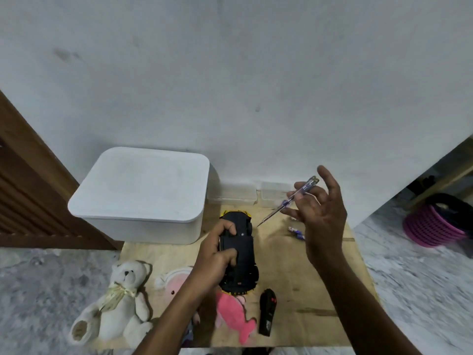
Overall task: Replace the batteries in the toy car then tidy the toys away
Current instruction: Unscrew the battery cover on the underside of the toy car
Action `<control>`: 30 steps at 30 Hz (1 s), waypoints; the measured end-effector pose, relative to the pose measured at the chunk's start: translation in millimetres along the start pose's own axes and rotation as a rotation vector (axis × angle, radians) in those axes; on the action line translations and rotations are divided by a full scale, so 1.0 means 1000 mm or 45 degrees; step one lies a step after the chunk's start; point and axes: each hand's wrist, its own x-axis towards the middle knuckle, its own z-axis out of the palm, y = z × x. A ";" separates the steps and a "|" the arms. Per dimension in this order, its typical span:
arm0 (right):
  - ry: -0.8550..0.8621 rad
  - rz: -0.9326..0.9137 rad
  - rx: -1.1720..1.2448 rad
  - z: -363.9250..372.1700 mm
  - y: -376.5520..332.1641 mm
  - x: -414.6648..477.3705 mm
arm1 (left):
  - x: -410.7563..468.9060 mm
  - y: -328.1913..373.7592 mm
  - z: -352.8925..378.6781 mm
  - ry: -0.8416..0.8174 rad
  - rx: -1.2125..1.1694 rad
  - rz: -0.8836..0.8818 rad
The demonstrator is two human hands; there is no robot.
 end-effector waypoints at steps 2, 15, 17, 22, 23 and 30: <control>0.151 0.165 0.078 -0.017 0.019 0.021 | 0.005 -0.006 0.002 -0.005 0.013 -0.028; 0.699 1.123 -0.380 -0.110 0.230 0.018 | 0.032 -0.025 0.013 0.055 0.001 -0.181; 0.712 1.099 -0.412 -0.107 0.230 0.018 | 0.036 -0.025 0.014 0.066 0.021 -0.185; 0.676 1.048 -0.463 -0.106 0.232 0.024 | 0.044 -0.026 0.014 0.056 0.027 -0.170; 0.664 1.055 -0.480 -0.107 0.231 0.025 | 0.044 -0.026 0.013 0.047 0.024 -0.164; 0.479 0.760 -0.922 -0.100 0.212 0.018 | 0.041 -0.025 0.009 -0.012 0.006 -0.149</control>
